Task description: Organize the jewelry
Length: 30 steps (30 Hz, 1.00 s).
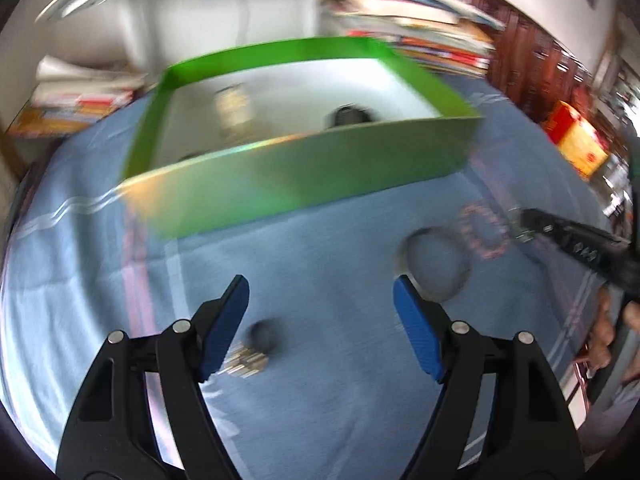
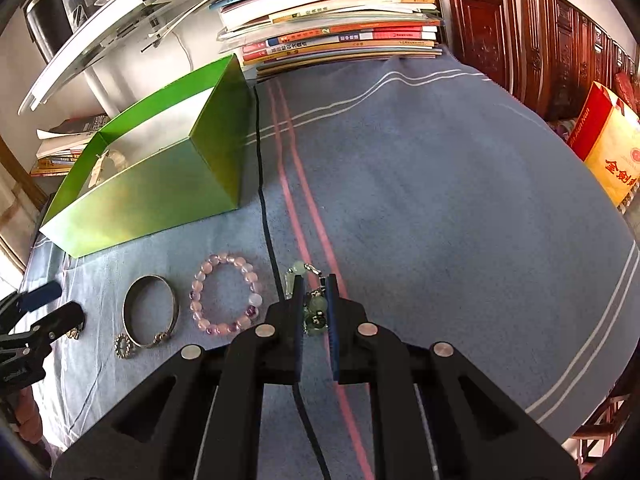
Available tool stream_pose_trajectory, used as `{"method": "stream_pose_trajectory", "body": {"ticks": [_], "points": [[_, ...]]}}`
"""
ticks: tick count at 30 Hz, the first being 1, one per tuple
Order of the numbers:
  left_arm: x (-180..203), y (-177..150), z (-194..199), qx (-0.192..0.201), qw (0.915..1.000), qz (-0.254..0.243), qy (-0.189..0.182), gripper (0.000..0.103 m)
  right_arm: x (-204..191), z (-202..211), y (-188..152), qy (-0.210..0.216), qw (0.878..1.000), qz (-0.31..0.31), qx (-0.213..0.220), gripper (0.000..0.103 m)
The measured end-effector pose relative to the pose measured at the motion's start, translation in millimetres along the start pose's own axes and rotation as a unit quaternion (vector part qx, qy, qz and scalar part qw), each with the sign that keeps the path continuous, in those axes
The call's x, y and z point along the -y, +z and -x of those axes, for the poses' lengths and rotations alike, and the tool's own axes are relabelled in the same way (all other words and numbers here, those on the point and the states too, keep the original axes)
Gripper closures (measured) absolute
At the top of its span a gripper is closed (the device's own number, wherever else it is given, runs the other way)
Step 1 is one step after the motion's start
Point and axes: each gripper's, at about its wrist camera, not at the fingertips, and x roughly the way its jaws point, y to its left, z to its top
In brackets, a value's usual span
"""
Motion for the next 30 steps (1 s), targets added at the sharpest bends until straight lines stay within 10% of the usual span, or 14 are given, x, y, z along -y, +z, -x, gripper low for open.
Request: {"method": "stream_pose_trajectory", "body": {"ticks": [10,15,20,30], "points": [[90,38,-51,-0.018,0.9976,-0.051,-0.044,0.029,13,8,-6,-0.007,1.000,-0.004,0.004,0.092],[98,38,-71,-0.031,0.9977,-0.059,-0.013,0.058,17,7,-7,-0.005,1.000,-0.004,0.003,0.092],[76,42,-72,-0.030,0.9988,-0.039,-0.005,0.093,13,5,-6,-0.001,1.000,-0.001,0.002,0.092],[-35,13,-40,-0.035,0.9947,0.073,0.063,0.094,-26,5,1,0.039,0.998,0.045,0.005,0.092]]}}
